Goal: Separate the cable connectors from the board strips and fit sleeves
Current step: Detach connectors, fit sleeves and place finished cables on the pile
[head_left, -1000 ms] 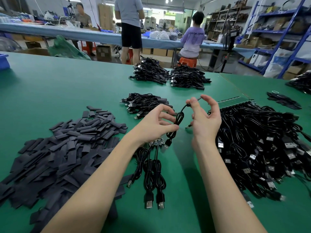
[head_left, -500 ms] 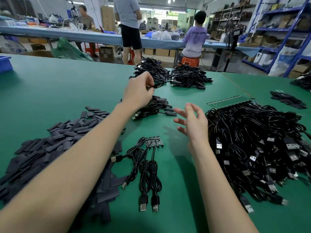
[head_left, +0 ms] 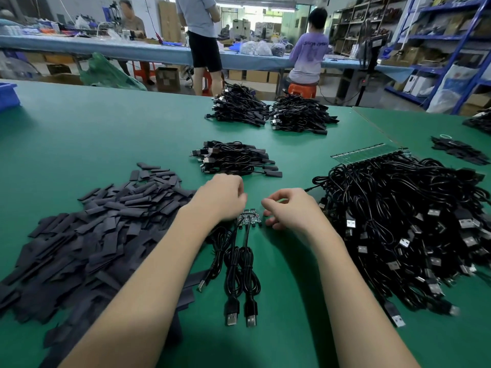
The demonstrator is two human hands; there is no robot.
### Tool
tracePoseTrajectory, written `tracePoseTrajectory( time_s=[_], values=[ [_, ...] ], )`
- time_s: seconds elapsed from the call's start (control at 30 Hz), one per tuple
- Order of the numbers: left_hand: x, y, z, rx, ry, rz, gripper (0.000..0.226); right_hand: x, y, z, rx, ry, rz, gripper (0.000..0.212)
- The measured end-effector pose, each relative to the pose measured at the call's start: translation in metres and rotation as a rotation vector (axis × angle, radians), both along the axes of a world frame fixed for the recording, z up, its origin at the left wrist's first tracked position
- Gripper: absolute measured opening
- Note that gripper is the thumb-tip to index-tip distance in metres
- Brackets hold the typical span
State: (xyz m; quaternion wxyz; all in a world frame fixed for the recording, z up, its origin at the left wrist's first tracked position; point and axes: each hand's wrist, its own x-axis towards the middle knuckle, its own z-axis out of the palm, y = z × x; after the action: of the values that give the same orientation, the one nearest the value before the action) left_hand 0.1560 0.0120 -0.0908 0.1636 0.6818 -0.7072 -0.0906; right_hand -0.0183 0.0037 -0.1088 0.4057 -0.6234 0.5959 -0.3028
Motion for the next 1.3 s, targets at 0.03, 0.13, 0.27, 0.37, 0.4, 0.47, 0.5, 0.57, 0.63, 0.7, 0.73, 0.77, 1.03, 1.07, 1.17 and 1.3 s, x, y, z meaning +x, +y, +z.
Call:
tracePoseTrajectory(
  time_s=[0.03,0.13,0.27,0.37,0.4,0.47,0.5,0.57,0.63,0.7,0.73,0.77,1.03,1.07,1.17,1.3],
  values=[
    [-0.003,0.003,0.000,0.045,-0.019,-0.006,0.019,0.000,0.000,0.000,0.021,-0.026,0.003,0.006],
    [-0.007,0.002,0.001,0.111,0.007,-0.003,0.022,0.001,0.001,0.001,0.068,-0.097,0.001,0.007],
    [0.001,-0.001,0.001,0.150,0.111,0.016,0.014,0.003,0.004,0.002,0.092,-0.157,-0.028,0.009],
    [0.009,-0.002,-0.001,0.194,0.228,0.025,0.009,0.005,0.005,0.000,0.094,-0.195,-0.049,0.009],
    [0.011,-0.003,-0.001,0.204,0.270,0.022,0.010,0.005,0.005,0.000,0.093,-0.203,-0.049,0.009],
    [0.013,-0.004,0.001,0.207,0.382,0.002,0.011,0.005,0.006,0.000,0.083,-0.209,-0.033,0.012],
    [0.014,-0.003,0.002,0.208,0.458,-0.013,0.012,0.005,0.007,0.000,0.071,-0.205,-0.020,0.013],
    [0.014,-0.001,0.005,0.213,0.591,-0.041,0.010,0.006,0.009,0.001,0.038,-0.211,-0.010,0.015],
    [0.014,0.002,0.007,0.227,0.662,-0.066,0.007,0.007,0.011,0.003,0.015,-0.257,-0.029,0.016],
    [0.014,0.004,0.009,0.254,0.700,-0.080,0.005,0.006,0.013,0.004,0.016,-0.321,-0.043,0.017],
    [0.015,0.005,0.008,0.268,0.704,-0.090,0.004,0.006,0.014,0.005,0.019,-0.342,-0.044,0.016],
    [0.014,0.006,0.008,0.279,0.701,-0.098,0.003,0.005,0.014,0.005,0.021,-0.354,-0.044,0.016],
    [0.013,0.008,0.002,0.309,0.804,-0.071,0.015,0.000,0.012,0.002,0.101,-0.433,-0.015,0.020],
    [0.013,0.008,0.001,0.309,0.812,-0.075,0.017,0.000,0.012,0.002,0.108,-0.450,-0.018,0.019],
    [0.012,0.008,0.000,0.291,0.882,-0.097,0.016,0.000,0.012,0.003,0.134,-0.484,-0.022,0.025],
    [0.013,0.006,0.001,0.311,0.946,-0.160,0.008,-0.003,0.011,0.005,0.158,-0.536,0.000,0.021]
  ],
)
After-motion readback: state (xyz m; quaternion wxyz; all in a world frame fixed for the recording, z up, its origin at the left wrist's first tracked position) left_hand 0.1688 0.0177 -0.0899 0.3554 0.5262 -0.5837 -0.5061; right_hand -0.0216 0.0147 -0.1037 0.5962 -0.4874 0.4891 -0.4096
